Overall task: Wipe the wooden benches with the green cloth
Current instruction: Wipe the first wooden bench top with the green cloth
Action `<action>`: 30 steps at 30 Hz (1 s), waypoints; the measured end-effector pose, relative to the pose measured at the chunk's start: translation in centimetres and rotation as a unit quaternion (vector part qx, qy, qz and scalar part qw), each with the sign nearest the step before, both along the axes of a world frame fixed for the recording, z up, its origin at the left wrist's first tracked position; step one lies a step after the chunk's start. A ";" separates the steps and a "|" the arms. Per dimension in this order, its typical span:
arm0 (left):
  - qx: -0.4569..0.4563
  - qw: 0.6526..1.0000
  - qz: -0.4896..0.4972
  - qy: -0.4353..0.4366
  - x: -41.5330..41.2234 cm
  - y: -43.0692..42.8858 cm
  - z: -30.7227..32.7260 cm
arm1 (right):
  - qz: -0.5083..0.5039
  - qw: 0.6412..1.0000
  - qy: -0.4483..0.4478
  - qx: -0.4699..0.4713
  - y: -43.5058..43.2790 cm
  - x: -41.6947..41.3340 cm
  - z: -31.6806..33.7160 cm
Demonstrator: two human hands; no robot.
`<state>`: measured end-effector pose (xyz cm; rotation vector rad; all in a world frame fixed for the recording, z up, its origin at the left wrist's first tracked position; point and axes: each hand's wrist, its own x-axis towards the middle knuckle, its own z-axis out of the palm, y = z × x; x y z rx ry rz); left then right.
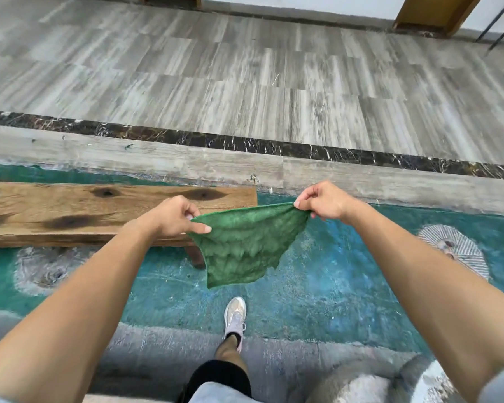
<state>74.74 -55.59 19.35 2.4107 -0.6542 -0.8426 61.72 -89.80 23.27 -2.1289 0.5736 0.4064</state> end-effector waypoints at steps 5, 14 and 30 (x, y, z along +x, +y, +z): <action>0.049 0.999 0.014 0.013 12.1 -2.8 -4.0 | -0.001 0.999 0.035 -0.032 -2.5 13.0 -3.7; 0.064 0.990 0.118 -0.052 27.7 -7.2 -7.5 | 0.001 0.992 0.002 -0.128 -4.4 30.3 -7.1; 0.329 0.941 -0.063 0.046 16.5 -5.9 -30.9 | 0.301 0.884 0.333 -0.129 0.1 19.0 -31.9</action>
